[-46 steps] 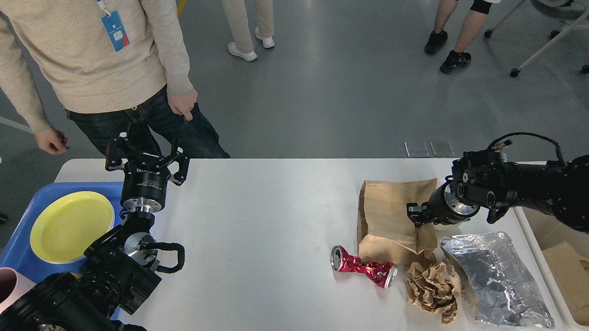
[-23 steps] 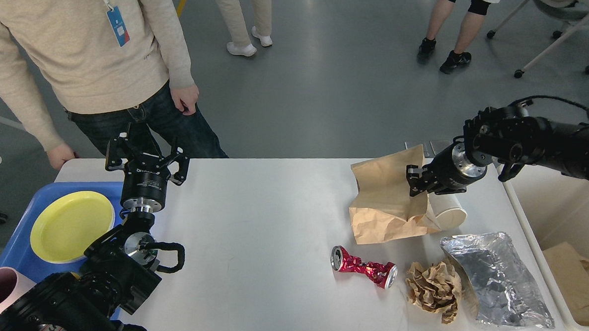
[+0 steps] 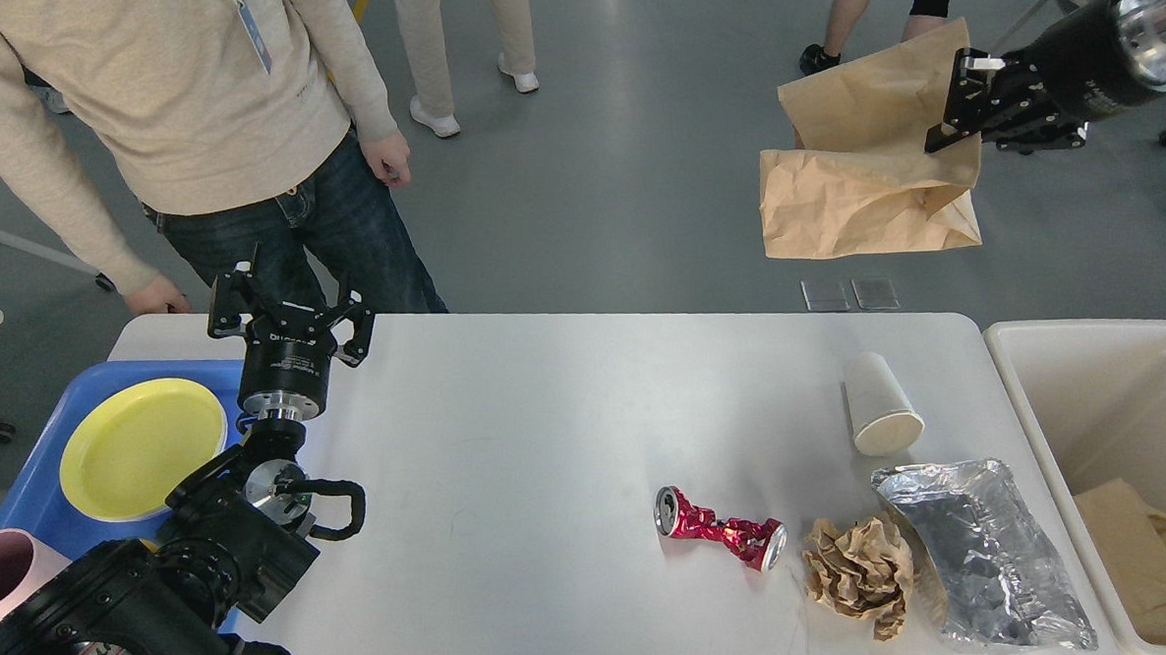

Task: Tidy desktop
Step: 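Lift the brown paper bag with the right gripper, then carry the paper bag over the white bin and release it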

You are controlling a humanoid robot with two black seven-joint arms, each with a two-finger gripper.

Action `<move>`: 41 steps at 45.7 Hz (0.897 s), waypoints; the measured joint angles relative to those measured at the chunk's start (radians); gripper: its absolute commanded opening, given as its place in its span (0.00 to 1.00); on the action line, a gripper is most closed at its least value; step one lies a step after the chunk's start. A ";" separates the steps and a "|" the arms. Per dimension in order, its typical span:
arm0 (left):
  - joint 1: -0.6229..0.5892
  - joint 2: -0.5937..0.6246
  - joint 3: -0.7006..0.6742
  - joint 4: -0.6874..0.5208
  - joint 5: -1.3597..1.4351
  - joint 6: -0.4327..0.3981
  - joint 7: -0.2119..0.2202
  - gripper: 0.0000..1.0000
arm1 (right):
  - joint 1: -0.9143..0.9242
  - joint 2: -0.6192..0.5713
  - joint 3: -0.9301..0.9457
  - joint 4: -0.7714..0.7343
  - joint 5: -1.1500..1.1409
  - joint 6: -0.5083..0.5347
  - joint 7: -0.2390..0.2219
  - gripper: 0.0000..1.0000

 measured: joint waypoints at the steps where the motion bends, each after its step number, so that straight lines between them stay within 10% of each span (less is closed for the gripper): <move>1: 0.000 0.000 0.000 0.000 0.000 0.000 0.000 0.96 | 0.011 -0.007 0.000 0.000 0.000 0.006 0.000 0.00; 12: 0.000 0.000 0.000 0.000 0.000 0.000 0.000 0.96 | 0.001 -0.035 -0.024 -0.032 -0.005 -0.036 -0.001 0.00; 27: 0.000 0.000 0.000 0.000 0.000 0.000 0.000 0.96 | -0.374 -0.091 -0.089 -0.121 0.002 -0.571 -0.003 0.00; 41: 0.000 0.000 0.000 0.000 0.000 0.000 0.000 0.96 | -0.699 -0.192 -0.055 -0.168 0.075 -0.839 -0.002 0.00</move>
